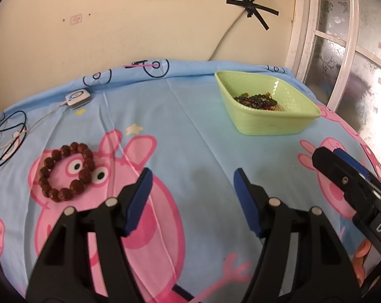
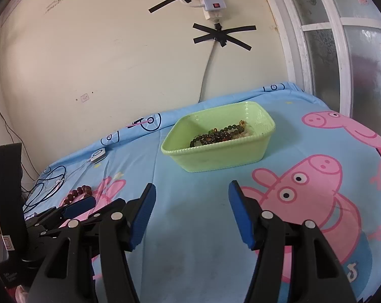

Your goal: Organize jewelry

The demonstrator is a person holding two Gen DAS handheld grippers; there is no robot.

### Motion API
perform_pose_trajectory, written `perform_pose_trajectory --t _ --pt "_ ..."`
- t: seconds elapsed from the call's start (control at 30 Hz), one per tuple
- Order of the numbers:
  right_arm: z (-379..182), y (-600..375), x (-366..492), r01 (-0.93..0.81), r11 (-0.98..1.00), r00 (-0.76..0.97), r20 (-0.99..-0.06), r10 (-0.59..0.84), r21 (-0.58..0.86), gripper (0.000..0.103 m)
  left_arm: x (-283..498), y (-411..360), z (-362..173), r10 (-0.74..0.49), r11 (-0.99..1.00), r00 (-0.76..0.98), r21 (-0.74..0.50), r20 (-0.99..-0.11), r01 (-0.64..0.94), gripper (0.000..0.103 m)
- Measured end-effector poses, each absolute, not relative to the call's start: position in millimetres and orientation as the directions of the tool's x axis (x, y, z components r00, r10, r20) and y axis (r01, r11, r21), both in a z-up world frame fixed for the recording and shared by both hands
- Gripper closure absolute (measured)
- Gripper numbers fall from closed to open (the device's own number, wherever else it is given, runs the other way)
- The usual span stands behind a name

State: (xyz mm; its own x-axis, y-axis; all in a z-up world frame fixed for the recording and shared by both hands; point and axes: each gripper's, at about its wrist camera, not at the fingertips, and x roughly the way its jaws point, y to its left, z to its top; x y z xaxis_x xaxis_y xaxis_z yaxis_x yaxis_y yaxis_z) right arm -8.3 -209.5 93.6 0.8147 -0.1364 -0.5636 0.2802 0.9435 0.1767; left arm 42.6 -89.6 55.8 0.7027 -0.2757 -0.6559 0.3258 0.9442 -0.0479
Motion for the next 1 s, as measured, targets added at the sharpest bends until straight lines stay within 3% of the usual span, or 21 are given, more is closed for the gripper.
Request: perform_pose_trajectory --t 1.0 --pt "90 -210 -1 0.265 0.947 0.8 -0.59 -0.112 0.179 0.067 46 -83 56 -0.281 0.947 0.698 -0.071 -0.659 0.314 0.035"
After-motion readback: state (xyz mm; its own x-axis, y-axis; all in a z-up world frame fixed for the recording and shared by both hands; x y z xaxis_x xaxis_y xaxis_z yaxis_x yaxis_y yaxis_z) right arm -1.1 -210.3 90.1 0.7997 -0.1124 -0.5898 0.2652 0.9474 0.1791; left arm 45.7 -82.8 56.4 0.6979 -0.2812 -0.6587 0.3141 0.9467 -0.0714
